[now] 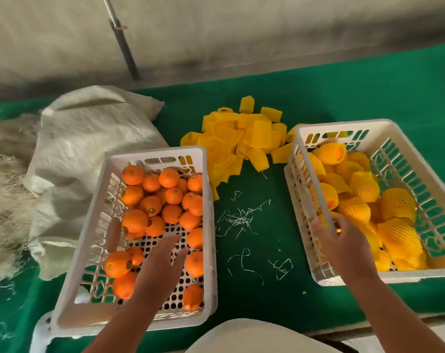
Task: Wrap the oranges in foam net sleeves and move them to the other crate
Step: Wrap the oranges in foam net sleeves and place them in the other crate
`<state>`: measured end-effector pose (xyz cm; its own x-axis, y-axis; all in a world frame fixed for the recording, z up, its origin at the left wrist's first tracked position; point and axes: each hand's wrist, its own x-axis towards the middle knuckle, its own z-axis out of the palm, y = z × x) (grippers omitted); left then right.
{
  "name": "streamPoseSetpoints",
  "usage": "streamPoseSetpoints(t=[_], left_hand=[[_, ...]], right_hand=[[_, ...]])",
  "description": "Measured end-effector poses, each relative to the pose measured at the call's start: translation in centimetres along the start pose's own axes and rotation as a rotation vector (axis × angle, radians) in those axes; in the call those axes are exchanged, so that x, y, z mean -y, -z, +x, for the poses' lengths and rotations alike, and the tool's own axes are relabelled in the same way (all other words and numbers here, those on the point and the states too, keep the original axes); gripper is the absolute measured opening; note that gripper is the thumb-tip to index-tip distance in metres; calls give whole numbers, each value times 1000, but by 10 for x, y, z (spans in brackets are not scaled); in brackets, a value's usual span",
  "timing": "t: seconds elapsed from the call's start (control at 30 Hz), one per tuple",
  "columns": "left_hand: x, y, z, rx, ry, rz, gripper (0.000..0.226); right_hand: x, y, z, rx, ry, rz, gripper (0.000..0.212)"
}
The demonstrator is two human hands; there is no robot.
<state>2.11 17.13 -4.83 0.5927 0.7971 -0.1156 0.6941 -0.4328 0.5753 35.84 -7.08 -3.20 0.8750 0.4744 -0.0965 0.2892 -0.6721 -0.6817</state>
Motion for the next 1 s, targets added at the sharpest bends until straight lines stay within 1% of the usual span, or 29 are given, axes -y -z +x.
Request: streamPoseSetpoints(t=[0.07, 0.13, 0.23, 0.37, 0.47, 0.63, 0.7, 0.8, 0.87, 1.0], left_hand=[[27, 7, 6, 86, 51, 140, 46], [52, 14, 10, 178, 148, 261, 48], [83, 24, 8, 278, 243, 366, 50], [100, 26, 10, 326, 212, 463, 56], [102, 21, 16, 431, 188, 589, 56], [102, 10, 17, 629, 67, 919, 36], [106, 8, 17, 689, -28, 1046, 36], [115, 5, 19, 741, -145, 1191, 43], [122, 0, 20, 759, -214, 1258, 46], [129, -2, 24, 776, -333, 1343, 43]], right_hand=[[-3, -5, 2, 11, -18, -74, 34], [-5, -8, 4, 10, -31, -136, 34], [-2, -9, 5, -2, -28, -172, 30], [1, -9, 3, -14, -7, -220, 31], [3, -10, 1, -29, 3, -255, 31], [4, -11, 1, -47, 7, -287, 30], [4, -11, 1, -51, 8, -289, 30], [2, -12, 4, -66, -6, -306, 34], [-1, -12, 4, -64, -12, -312, 35], [-4, -12, 4, -56, 8, -317, 34]])
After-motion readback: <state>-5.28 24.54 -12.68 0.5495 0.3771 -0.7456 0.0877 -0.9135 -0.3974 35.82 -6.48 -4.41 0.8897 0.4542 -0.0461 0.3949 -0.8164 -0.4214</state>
